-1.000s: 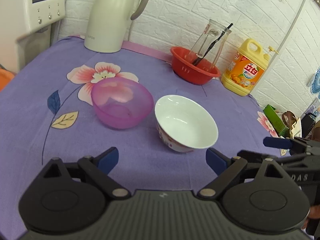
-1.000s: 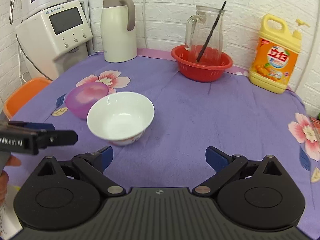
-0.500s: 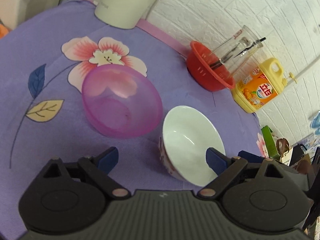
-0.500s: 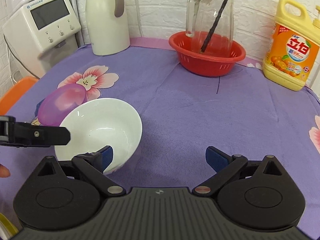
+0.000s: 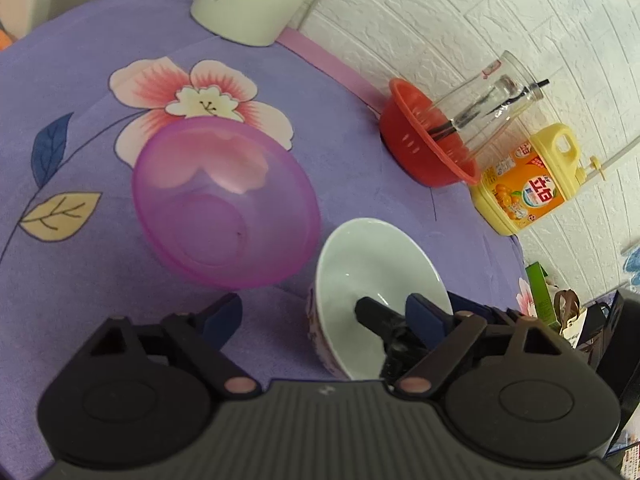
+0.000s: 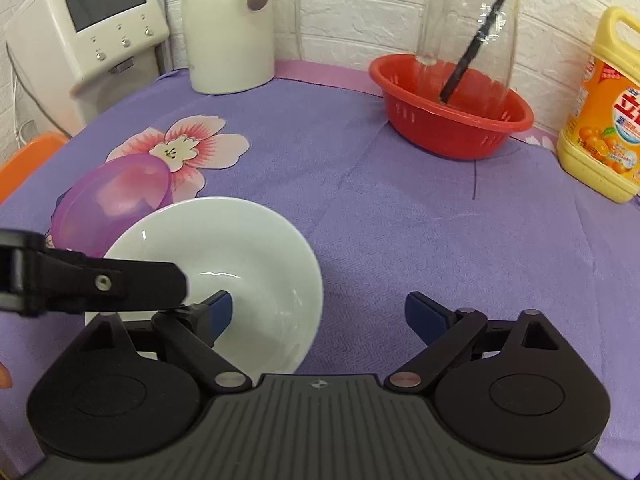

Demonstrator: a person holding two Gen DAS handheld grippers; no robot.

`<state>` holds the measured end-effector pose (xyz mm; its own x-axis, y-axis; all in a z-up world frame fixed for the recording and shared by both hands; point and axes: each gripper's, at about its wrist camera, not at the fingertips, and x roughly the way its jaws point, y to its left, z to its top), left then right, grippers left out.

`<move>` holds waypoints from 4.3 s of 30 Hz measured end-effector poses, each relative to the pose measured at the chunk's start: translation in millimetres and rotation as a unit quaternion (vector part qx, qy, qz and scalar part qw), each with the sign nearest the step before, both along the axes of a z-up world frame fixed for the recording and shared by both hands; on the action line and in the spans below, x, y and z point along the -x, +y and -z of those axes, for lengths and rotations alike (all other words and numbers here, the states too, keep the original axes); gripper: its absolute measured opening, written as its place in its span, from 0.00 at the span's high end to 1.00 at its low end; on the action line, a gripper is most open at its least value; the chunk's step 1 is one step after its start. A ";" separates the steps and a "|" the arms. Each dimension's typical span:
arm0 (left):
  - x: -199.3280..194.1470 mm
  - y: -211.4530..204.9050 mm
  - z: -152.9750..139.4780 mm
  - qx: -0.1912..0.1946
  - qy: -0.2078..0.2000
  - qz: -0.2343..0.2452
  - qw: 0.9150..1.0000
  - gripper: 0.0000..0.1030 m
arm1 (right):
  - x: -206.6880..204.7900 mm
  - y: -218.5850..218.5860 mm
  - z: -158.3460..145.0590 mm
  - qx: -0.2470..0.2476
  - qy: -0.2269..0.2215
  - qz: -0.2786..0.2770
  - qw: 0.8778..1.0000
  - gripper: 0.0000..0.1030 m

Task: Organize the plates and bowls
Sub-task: 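Move both tools to the red-patterned white bowl and grasp its rim, then lift the white bowl into the steel bowl and open both tools, then move both tools to the pink plastic bowl and grasp its rim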

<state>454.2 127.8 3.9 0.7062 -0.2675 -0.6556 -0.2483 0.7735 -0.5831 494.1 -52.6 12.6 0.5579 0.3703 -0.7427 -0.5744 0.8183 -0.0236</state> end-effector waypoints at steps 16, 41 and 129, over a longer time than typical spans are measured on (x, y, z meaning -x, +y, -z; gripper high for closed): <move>12.0 -18.3 -6.7 0.003 -0.010 0.030 0.999 0.61 | 35.4 -2.1 -5.9 -0.049 0.035 -0.036 0.998 0.28; 191.7 -169.6 -43.8 0.029 -0.047 0.184 0.981 0.62 | 249.5 -163.4 -44.0 -0.038 -0.025 0.069 0.997 0.07; 60.0 89.7 -16.5 -0.096 -0.045 -0.002 0.994 0.30 | 31.2 30.3 -37.0 -0.116 0.041 -0.008 0.992 0.00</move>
